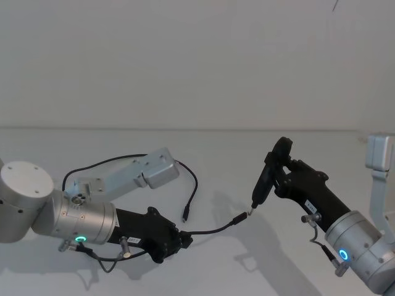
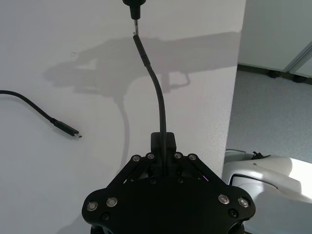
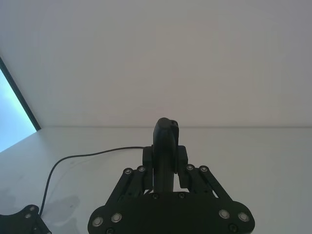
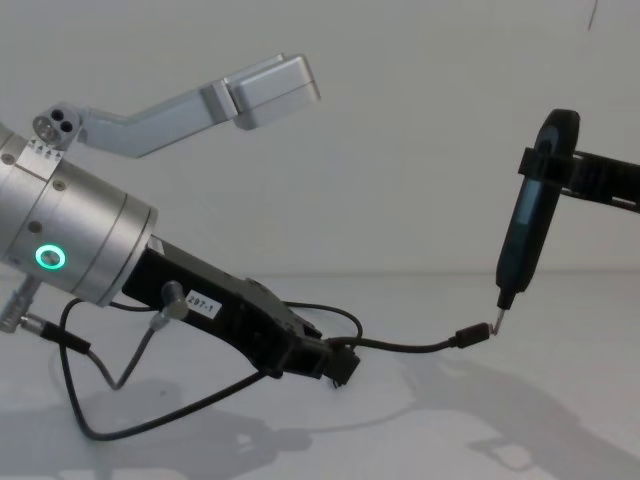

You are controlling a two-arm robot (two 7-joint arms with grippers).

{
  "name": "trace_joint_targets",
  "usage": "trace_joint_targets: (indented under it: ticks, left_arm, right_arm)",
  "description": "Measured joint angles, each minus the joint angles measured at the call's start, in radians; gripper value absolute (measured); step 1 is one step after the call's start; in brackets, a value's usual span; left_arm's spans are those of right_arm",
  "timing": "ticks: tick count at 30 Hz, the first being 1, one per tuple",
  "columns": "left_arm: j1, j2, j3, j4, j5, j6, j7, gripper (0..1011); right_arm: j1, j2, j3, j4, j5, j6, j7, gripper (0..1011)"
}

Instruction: Pick up the data cable with the one hand.

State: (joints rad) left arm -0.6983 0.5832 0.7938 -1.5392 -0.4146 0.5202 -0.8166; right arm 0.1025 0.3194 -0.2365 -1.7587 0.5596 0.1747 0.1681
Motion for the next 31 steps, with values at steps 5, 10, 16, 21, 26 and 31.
trace_joint_targets:
  ticks: [5,10,16,21,26,31]
  left_arm:
    - [0.000,0.000,0.000,0.000,0.000,0.000,0.000,40]
    - [0.000,0.000,0.000,0.000,0.000,0.000,0.000,40]
    - [0.000,0.000,0.000,0.000,0.000,0.000,0.000,40]
    - [0.000,0.000,0.000,0.000,0.000,0.000,0.000,40]
    - [0.000,0.000,0.000,0.000,0.000,0.000,0.000,40]
    - [0.000,0.000,0.000,0.000,0.000,0.000,0.000,40]
  right_arm:
    - [0.001,-0.001,-0.003,0.000,-0.003,-0.006,0.002,279]
    - [0.003,-0.003,-0.005,0.004,-0.008,-0.010,0.003,279]
    - [0.007,-0.008,-0.006,0.010,-0.017,-0.015,0.004,279]
    - [0.009,-0.010,-0.007,0.013,-0.021,-0.018,0.004,279]
    - [0.010,-0.011,-0.007,0.016,-0.024,-0.020,0.005,279]
    - [0.011,-0.012,-0.008,0.017,-0.025,-0.021,0.005,279]
